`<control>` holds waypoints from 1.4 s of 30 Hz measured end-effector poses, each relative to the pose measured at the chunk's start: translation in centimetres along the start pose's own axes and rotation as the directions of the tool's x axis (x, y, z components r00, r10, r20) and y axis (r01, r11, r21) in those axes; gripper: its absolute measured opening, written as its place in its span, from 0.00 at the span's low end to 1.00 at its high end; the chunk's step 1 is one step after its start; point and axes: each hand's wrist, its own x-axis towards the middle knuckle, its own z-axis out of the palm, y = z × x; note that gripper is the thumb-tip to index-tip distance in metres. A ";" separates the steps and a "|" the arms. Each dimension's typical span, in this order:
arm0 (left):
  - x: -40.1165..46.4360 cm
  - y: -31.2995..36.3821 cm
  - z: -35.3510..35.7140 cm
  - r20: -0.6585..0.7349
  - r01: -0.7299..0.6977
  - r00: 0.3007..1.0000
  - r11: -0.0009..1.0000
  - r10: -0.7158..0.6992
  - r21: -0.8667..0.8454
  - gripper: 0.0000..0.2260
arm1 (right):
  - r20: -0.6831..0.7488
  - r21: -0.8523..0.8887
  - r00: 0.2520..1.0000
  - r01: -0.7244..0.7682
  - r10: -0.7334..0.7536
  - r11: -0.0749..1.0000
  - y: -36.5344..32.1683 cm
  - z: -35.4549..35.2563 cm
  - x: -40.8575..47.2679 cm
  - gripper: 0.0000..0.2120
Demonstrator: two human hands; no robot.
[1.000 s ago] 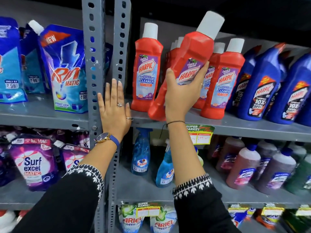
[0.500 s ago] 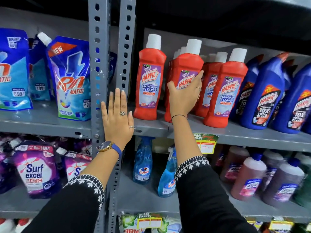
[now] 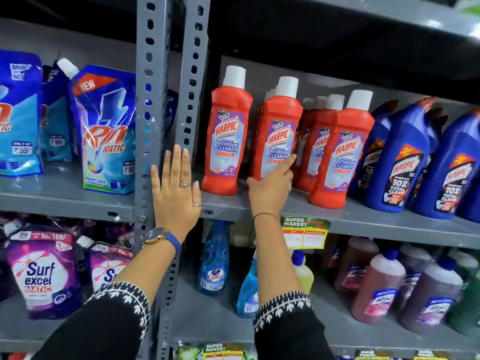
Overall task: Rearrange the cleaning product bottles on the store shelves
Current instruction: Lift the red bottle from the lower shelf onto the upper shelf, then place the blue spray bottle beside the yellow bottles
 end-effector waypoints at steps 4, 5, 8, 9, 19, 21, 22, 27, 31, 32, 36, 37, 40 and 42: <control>0.0 0.0 0.1 -0.010 -0.008 1.000 1.000 0.008 -0.006 0.30 | -0.022 0.043 1.000 -0.003 0.004 0.999 0.4 0.1 -0.2 0.51; 0.0 -0.1 0.1 -0.008 -0.008 1.000 1.000 0.008 -0.005 0.30 | -0.037 0.042 0.999 0.001 0.001 0.999 0.3 0.0 -0.2 0.50; 0.0 0.0 -0.1 -0.005 -0.005 1.000 1.000 0.005 -0.003 0.29 | -0.097 0.026 0.995 -0.004 0.006 1.000 0.2 -0.2 -0.2 0.50; 0.0 0.0 -0.2 -0.001 -0.004 1.000 1.000 0.004 -0.003 0.29 | -0.107 0.025 0.994 -0.014 0.017 1.000 0.2 -0.3 -0.2 0.50; 0.1 0.1 -0.4 0.008 -0.004 1.000 1.000 0.004 -0.002 0.28 | -0.036 -0.032 0.992 -0.125 0.124 0.992 0.0 -0.4 0.3 0.50; 0.1 0.1 -0.4 0.011 -0.003 1.000 1.000 0.003 -0.001 0.28 | -0.037 -0.036 0.991 -0.128 0.127 0.991 0.0 -0.4 0.3 0.50; 0.1 0.2 -0.4 0.014 -0.001 1.000 1.000 0.001 -0.002 0.28 | -0.037 -0.034 0.991 -0.129 0.128 0.991 0.0 -0.4 0.3 0.50; 0.1 0.2 -0.5 0.007 -0.003 1.000 1.000 0.003 -0.008 0.28 | -0.029 -0.037 0.993 -0.120 0.118 0.992 -0.3 -0.7 -0.1 0.51; 0.1 0.1 -0.3 -0.004 -0.002 1.000 1.000 0.001 -0.010 0.29 | -0.205 0.011 0.971 0.129 -0.124 0.992 0.2 -0.2 -3.6 0.46; 0.2 0.1 -0.3 -0.008 -0.002 1.000 1.000 0.002 -0.008 0.29 | -0.240 0.065 0.948 0.230 -0.209 0.971 0.7 0.2 -5.4 0.43; 0.0 0.1 -0.3 -0.010 -0.007 1.000 1.000 0.007 0.003 0.29 | -0.219 0.105 0.882 0.446 -0.417 0.889 5.4 2.6 -12.5 0.28; 0.0 0.1 -0.4 -0.007 -0.008 1.000 1.000 0.008 0.010 0.29 | -0.196 0.089 0.892 0.429 -0.407 0.899 7.0 3.3 -13.7 0.26; 0.0 0.0 -0.3 0.001 -0.010 1.000 1.000 0.010 0.027 0.30 | -0.119 0.086 0.970 0.221 -0.210 0.972 11.4 4.4 -15.2 0.24; 0.0 0.0 -0.2 0.002 -0.009 1.000 0.999 0.009 0.040 0.30 | -0.062 0.065 0.997 0.046 -0.042 0.997 14.2 4.5 -15.3 0.24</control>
